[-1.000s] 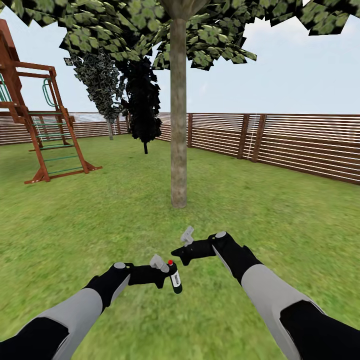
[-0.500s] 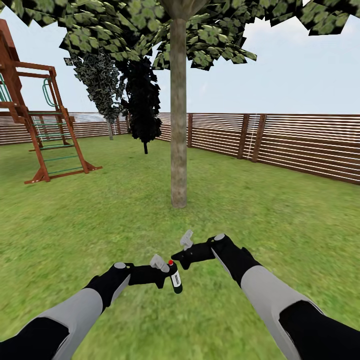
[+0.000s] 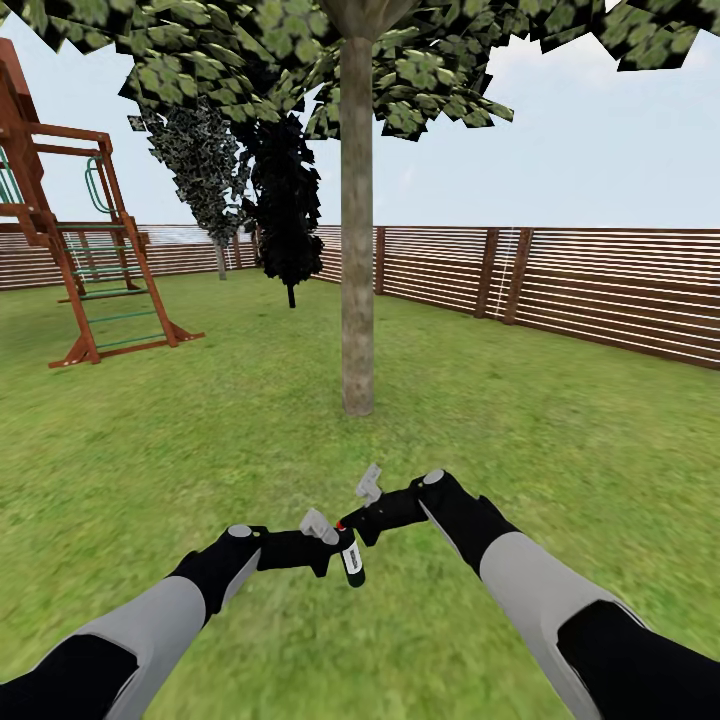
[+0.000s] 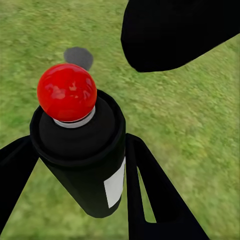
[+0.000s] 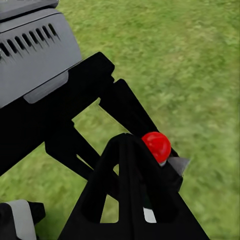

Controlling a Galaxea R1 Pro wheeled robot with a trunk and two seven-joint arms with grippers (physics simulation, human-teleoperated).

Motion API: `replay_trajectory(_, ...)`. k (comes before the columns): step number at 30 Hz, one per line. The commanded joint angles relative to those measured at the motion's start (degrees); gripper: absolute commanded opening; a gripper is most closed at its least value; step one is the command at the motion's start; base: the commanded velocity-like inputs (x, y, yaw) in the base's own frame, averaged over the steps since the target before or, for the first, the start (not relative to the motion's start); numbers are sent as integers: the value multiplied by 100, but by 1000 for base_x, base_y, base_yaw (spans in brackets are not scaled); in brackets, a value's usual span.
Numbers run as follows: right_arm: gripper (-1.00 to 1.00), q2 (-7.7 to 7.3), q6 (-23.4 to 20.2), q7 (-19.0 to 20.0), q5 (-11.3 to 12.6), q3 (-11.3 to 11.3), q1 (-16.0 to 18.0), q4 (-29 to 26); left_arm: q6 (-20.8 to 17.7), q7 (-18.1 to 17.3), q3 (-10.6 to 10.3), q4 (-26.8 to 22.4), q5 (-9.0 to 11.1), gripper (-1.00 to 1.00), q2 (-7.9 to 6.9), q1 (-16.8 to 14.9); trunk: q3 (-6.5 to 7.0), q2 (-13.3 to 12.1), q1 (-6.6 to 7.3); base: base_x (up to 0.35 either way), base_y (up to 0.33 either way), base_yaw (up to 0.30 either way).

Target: In the garden, pick up the pesticide atomizer on the floor and spray pesticide onto both trees until each tree trunk is fully covered.

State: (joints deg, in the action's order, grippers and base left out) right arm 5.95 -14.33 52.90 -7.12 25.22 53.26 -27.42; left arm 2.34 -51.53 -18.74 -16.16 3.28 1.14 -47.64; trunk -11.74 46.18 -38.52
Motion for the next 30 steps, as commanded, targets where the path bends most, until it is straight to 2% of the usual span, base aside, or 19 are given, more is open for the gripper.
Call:
replay_trajectory(1, -100, 2, 0, -4, 0, 2, 0, 0, 12, 20, 2, -1, -3, -100, 0, 0, 0, 0, 0, 0, 0, 0)
replay_trajectory(8, -100, 30, 0, -171, 0, 6, 0, 0, 12, 20, -6, -1, -3, -100, 16, 0, 0, 0, 0, 0, 0, 0)
replay_trajectory(30, -100, 38, -5, -232, 0, 5, 0, 9, 13, 12, -15, -7, -3, -100, 24, 0, 0, 0, 0, 0, 0, 0)
